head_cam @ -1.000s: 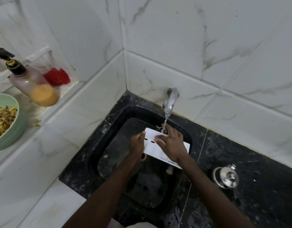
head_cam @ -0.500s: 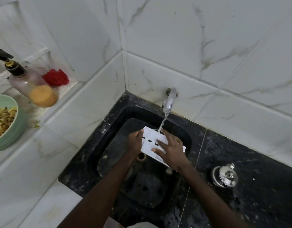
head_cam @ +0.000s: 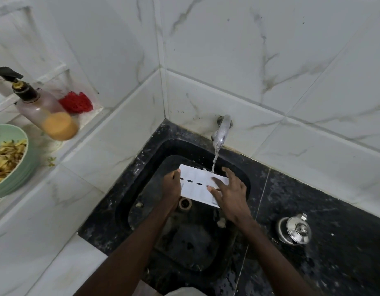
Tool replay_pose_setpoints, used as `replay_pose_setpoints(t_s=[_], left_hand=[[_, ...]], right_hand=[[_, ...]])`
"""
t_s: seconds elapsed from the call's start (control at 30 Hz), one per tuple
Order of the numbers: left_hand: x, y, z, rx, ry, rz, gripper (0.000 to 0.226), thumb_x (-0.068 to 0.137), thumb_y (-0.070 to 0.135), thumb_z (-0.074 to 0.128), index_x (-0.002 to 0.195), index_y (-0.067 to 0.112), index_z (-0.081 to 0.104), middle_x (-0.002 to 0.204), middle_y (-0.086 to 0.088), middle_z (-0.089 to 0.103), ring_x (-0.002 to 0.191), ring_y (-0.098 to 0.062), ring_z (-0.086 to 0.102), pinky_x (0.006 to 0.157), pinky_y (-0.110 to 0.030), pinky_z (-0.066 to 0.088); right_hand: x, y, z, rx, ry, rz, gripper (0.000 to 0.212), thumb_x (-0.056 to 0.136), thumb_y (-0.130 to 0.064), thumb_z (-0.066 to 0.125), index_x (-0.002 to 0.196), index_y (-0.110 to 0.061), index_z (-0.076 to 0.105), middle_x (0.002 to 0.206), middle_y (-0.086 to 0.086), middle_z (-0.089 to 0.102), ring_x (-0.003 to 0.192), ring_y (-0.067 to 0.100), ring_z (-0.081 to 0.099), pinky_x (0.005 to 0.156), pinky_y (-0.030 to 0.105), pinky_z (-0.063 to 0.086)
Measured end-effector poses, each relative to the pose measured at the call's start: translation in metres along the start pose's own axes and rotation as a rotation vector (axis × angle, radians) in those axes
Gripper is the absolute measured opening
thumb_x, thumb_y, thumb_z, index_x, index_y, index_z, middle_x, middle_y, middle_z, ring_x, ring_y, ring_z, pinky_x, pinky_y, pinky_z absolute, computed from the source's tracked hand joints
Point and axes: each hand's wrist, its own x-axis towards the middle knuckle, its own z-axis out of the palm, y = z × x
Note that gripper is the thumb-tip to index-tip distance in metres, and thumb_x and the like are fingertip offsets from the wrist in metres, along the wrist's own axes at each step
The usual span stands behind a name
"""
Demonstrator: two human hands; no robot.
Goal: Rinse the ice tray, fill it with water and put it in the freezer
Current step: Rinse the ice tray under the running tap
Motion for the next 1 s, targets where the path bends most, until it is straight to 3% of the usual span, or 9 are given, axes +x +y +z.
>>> replay_pose_setpoints(t_s=[0.2,0.3,0.43,0.53,0.63,0.73,0.8,0.9,1.0], left_hand=[[0.002,-0.005,-0.004,-0.005,0.016,-0.012,0.035,0.109,0.023,0.048,0.096,0.001,0.071,0.086,-0.011,0.064,0.071,-0.019,0.060,0.047,-0.005,0.038],[-0.002,-0.004,-0.008,0.019,0.077,-0.023,0.035,0.110,0.026,0.046,0.106,0.002,0.071,0.088,-0.005,0.060,0.072,-0.013,0.049,0.052,-0.002,0.035],[-0.008,0.006,0.002,-0.001,0.037,-0.020,0.026,0.109,0.032,0.046,0.093,0.016,0.060,0.088,-0.002,0.059,0.081,-0.015,0.053,0.066,-0.014,0.037],[-0.004,0.006,-0.007,0.104,0.055,-0.044,0.035,0.109,0.037,0.043,0.093,0.018,0.067,0.085,-0.002,0.062,0.066,-0.011,0.051,0.056,-0.009,0.038],[0.000,-0.008,-0.016,0.213,0.109,-0.069,0.048,0.105,0.053,0.039,0.106,0.022,0.075,0.102,-0.004,0.076,0.083,-0.022,0.064,0.081,-0.033,0.051],[-0.006,-0.006,-0.010,0.140,0.085,-0.111,0.045,0.110,0.033,0.043,0.110,0.002,0.075,0.103,-0.015,0.072,0.083,-0.019,0.054,0.065,-0.025,0.031],[-0.010,-0.005,-0.007,0.116,0.096,-0.124,0.044,0.110,0.026,0.044,0.108,-0.006,0.073,0.092,-0.014,0.065,0.081,-0.017,0.049,0.059,-0.027,0.028],[-0.007,-0.013,-0.008,0.067,0.114,-0.147,0.044,0.110,0.028,0.045,0.110,-0.005,0.073,0.097,-0.017,0.070,0.081,-0.017,0.051,0.058,-0.028,0.025],[-0.007,-0.011,-0.009,0.026,0.121,-0.159,0.043,0.109,0.028,0.047,0.107,-0.006,0.073,0.098,-0.019,0.071,0.079,-0.018,0.052,0.055,-0.027,0.028]], right_hand=[[-0.006,-0.011,0.008,0.012,-0.096,-0.062,0.057,0.100,-0.072,0.031,0.134,-0.039,0.063,0.170,-0.002,0.011,0.154,0.021,0.013,0.121,0.063,0.006],[-0.005,-0.003,0.004,-0.012,-0.035,-0.032,0.051,0.101,-0.068,0.031,0.131,-0.044,0.065,0.168,-0.004,0.015,0.154,0.023,0.018,0.122,0.064,0.007],[0.006,-0.025,0.003,-0.034,-0.039,0.097,0.060,0.100,-0.071,0.031,0.138,-0.035,0.058,0.170,0.002,0.011,0.155,0.029,0.014,0.119,0.067,0.007],[0.004,-0.034,0.008,0.004,-0.066,-0.001,0.065,0.098,-0.075,0.029,0.132,-0.030,0.063,0.169,0.002,0.013,0.155,0.025,0.011,0.121,0.065,0.008],[-0.001,-0.016,0.008,-0.023,-0.009,-0.057,0.058,0.101,-0.070,0.025,0.130,-0.041,0.066,0.167,0.000,0.019,0.153,0.024,0.019,0.122,0.062,0.012],[0.000,-0.015,0.009,-0.034,-0.037,0.026,0.059,0.101,-0.070,0.021,0.143,-0.044,0.054,0.168,0.003,0.017,0.152,0.028,0.019,0.121,0.062,0.016],[-0.002,-0.023,0.013,-0.073,-0.011,0.004,0.065,0.101,-0.072,0.019,0.151,-0.039,0.046,0.167,0.006,0.020,0.151,0.028,0.022,0.121,0.061,0.018],[-0.002,-0.023,0.011,-0.063,0.081,0.082,0.063,0.102,-0.068,0.029,0.146,-0.030,0.053,0.165,0.006,0.027,0.150,0.027,0.026,0.121,0.059,0.021],[0.001,-0.019,0.008,-0.019,0.053,0.153,0.063,0.101,-0.069,0.032,0.136,-0.027,0.064,0.166,0.006,0.022,0.152,0.028,0.020,0.121,0.062,0.016]])
